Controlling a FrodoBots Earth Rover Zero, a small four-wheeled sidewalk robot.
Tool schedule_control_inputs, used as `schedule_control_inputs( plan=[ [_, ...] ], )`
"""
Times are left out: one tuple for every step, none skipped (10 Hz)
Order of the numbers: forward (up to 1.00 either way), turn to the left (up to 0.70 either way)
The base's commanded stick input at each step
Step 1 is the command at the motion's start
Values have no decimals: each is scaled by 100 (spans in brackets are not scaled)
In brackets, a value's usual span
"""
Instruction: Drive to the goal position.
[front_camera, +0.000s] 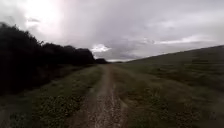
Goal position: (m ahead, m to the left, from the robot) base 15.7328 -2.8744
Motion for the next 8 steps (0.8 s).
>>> schedule_control_inputs(
  plan=[
    [70,0],
    [70,0],
    [70,0],
    [70,0],
    [70,0],
    [70,0],
    [70,0],
    [70,0]
  ],
)
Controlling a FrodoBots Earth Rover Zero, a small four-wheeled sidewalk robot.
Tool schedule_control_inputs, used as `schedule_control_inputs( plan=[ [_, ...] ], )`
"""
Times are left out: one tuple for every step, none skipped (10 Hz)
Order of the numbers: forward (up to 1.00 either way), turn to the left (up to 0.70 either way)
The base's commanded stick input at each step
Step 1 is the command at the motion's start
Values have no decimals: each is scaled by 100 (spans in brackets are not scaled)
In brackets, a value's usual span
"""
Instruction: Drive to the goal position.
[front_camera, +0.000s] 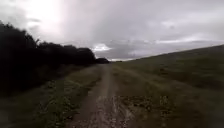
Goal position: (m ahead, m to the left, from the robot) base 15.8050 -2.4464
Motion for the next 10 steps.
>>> schedule_control_inputs(
  plan=[
    [70,0],
    [70,0],
    [70,0],
    [70,0],
    [70,0],
    [70,0],
    [70,0],
    [70,0],
    [70,0],
    [70,0]
  ],
)
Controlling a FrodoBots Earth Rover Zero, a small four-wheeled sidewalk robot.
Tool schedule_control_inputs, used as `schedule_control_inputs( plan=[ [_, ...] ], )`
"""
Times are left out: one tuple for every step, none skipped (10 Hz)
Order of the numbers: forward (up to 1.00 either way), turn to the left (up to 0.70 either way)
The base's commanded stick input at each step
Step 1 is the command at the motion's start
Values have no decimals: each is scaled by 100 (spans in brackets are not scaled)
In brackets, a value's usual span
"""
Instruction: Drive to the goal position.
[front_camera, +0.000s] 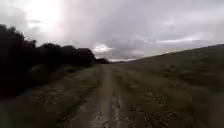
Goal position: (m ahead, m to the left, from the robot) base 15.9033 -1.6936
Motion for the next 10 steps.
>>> schedule_control_inputs(
  plan=[
    [70,0],
    [70,0],
    [70,0],
    [70,0],
    [70,0],
    [70,0],
    [70,0],
    [70,0],
    [70,0],
    [70,0]
  ],
)
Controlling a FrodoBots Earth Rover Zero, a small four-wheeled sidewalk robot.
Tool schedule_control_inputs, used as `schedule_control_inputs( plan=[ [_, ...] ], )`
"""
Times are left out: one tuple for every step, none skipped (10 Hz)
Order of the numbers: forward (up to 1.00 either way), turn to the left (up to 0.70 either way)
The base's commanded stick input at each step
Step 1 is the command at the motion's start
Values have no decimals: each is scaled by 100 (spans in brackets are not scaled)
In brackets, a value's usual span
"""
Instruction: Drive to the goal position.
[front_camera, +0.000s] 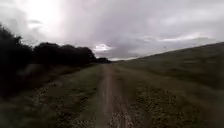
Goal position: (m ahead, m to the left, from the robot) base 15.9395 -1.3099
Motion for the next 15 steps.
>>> schedule_control_inputs(
  plan=[
    [70,0],
    [70,0],
    [70,0],
    [70,0],
    [70,0],
    [70,0],
    [70,0],
    [70,0],
    [70,0],
    [70,0],
    [70,0],
    [70,0],
    [70,0],
    [70,0],
    [70,0]
  ],
)
